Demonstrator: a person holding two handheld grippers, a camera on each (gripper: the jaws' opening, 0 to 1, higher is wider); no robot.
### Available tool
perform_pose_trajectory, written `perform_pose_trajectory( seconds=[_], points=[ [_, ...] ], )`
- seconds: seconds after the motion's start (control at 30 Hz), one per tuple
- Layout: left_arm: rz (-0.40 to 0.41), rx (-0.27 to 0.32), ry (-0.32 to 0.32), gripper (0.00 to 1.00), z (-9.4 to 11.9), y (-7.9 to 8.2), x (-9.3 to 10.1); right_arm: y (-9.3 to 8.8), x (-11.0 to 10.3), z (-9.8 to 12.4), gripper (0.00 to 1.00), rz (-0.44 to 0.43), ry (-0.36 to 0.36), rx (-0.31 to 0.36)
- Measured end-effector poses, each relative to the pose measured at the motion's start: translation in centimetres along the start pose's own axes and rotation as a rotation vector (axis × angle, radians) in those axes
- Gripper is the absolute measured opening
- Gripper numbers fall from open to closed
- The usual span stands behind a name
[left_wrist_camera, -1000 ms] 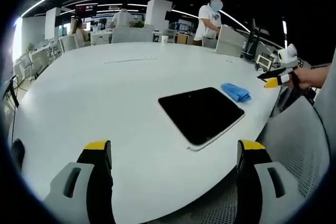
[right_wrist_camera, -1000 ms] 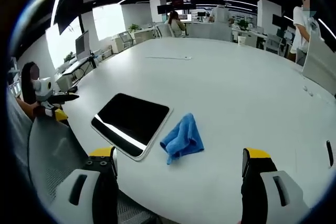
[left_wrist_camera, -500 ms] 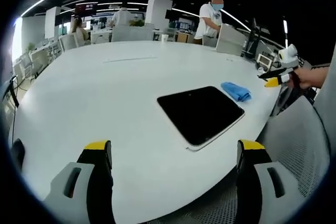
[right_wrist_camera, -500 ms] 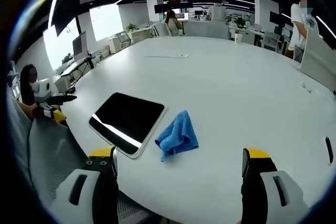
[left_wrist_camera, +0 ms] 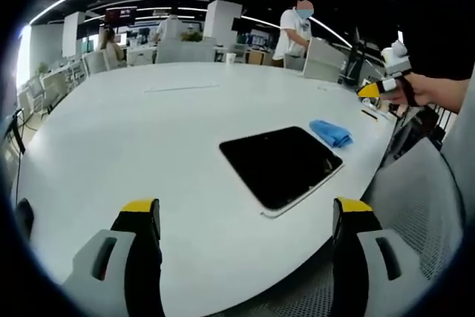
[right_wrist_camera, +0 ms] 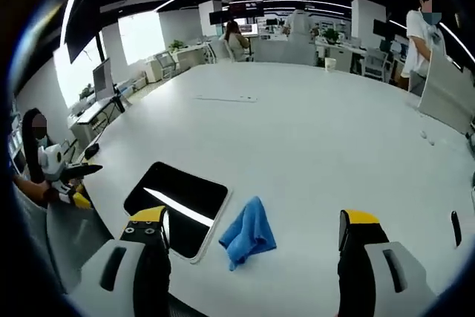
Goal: Wipe the mirror surface with the cleaning cloth until all visible marks leave the cleaned area.
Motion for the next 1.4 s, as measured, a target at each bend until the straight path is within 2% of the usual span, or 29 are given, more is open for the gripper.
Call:
perform_pose_trajectory(
  seconds=[0.07, 0.17, 0.2, 0.27, 0.3, 0.33, 0.47, 0.57, 0.7, 0.77, 0.97, 1.0, 1.03, 1.07, 1.17, 1.4],
  points=[
    [-0.006, -0.005, 0.006, 0.95, 0.0, -0.1, -0.1, 0.3, 0.0, -0.7, 0.93, 0.014, -0.011, -0.036],
    [0.001, -0.011, 0.016, 0.95, 0.1, -0.2, -0.3, 0.0, -0.3, -1.8, 0.91, 0.009, 0.009, -0.123],
    [0.003, -0.009, 0.018, 0.95, 0.1, -0.2, -0.3, -0.2, -0.7, -2.3, 0.90, 0.003, 0.029, -0.158],
    [0.002, -0.013, 0.017, 0.95, 0.1, -0.2, -0.3, -0.4, -1.2, -3.2, 0.83, 0.031, 0.072, -0.176],
    [-0.001, -0.028, 0.024, 0.94, 0.1, -0.5, -0.4, -0.7, -1.3, -3.6, 0.77, 0.043, 0.081, -0.187],
    [0.000, -0.037, 0.025, 0.94, 0.1, -0.6, -0.5, -1.4, -1.2, -4.2, 0.75, 0.047, 0.071, -0.223],
    [0.001, -0.032, 0.025, 0.95, 0.0, -0.6, -0.5, -3.4, -1.4, -5.9, 0.67, 0.040, 0.060, -0.280],
    [0.009, -0.030, 0.028, 0.95, 0.0, -0.6, -0.6, -4.2, -1.3, -6.9, 0.56, 0.020, 0.057, -0.284],
    [0.003, -0.044, 0.016, 0.95, -0.1, -0.7, -0.4, -5.5, -1.0, -7.8, 0.38, -0.006, 0.024, -0.324],
    [0.006, -0.040, 0.018, 0.95, -0.1, -0.7, -0.4, -6.0, -1.3, -8.1, 0.33, -0.018, 0.035, -0.351],
    [0.008, -0.041, 0.019, 0.95, -0.1, -0.7, -0.4, -6.0, -1.4, -9.3, 0.25, -0.025, 0.009, -0.371],
    [0.008, -0.042, 0.019, 0.95, -0.1, -0.7, -0.4, -5.9, -1.6, -9.6, 0.19, -0.018, 0.001, -0.369],
    [0.010, -0.044, 0.018, 0.95, -0.1, -0.7, -0.4, -5.9, -1.6, -9.8, 0.10, 0.025, 0.005, -0.376],
    [0.008, -0.044, 0.018, 0.95, -0.1, -0.7, -0.4, -6.3, -1.5, -9.9, 0.03, 0.056, -0.007, -0.411],
    [0.002, -0.049, 0.008, 0.95, -0.2, -0.8, -0.3, -6.7, -1.9, -10.4, 0.05, -0.019, -0.031, -0.420],
    [0.008, -0.044, 0.023, 0.95, -0.1, -0.8, -0.6, -6.5, -1.8, -10.6, 0.06, -0.043, -0.051, -0.443]
  ],
)
Point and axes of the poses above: the point that each gripper's makers call its tool centre point, and the gripper's own axes: z roughly backward along the fingers, x roughly to its right, y roughly out of its top, the point moved 5 cm from there along z, roughly backward along the fingers, and after that the axes turned 5 degrees about -y, right-handed, at the moved point
